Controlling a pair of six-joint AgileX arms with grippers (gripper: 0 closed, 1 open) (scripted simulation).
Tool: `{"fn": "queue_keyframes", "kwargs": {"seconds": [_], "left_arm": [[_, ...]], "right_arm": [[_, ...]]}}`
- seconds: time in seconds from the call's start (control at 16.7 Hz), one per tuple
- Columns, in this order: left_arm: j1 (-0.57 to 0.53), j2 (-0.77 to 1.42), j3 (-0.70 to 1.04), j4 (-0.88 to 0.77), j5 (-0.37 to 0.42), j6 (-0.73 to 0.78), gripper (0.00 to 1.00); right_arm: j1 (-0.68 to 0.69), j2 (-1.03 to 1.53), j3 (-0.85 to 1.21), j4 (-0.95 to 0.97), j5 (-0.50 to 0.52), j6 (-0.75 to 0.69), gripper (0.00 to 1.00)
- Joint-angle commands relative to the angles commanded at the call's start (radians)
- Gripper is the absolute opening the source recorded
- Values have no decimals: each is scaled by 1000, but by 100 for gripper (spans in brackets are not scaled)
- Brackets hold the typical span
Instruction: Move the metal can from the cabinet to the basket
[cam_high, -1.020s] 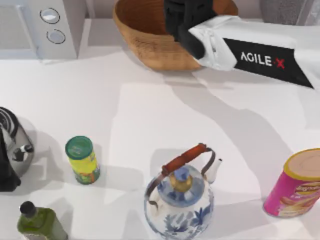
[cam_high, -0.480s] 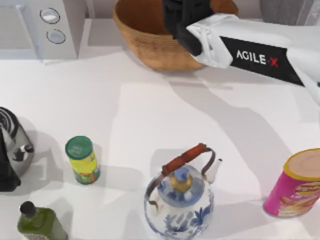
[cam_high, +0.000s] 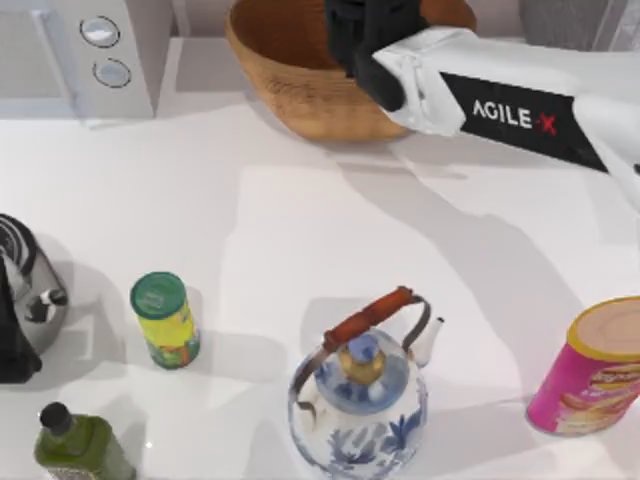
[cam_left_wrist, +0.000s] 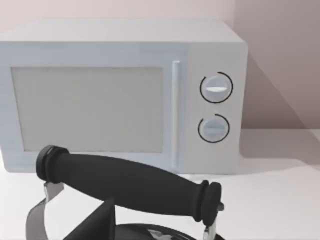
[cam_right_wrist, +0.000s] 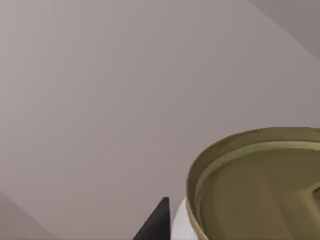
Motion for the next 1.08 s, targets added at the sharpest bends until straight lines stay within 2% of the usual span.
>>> {"fn": "queue_keyframes", "kwargs": {"seconds": [0.24,0.3,1.08], "left_arm": [[0,0,0,0,0,0,100],[0,0,0,0,0,0,100],[0,0,0,0,0,0,100]], "right_arm": [[0,0,0,0,0,0,98],[0,0,0,0,0,0,100],[0,0,0,0,0,0,100]]}}
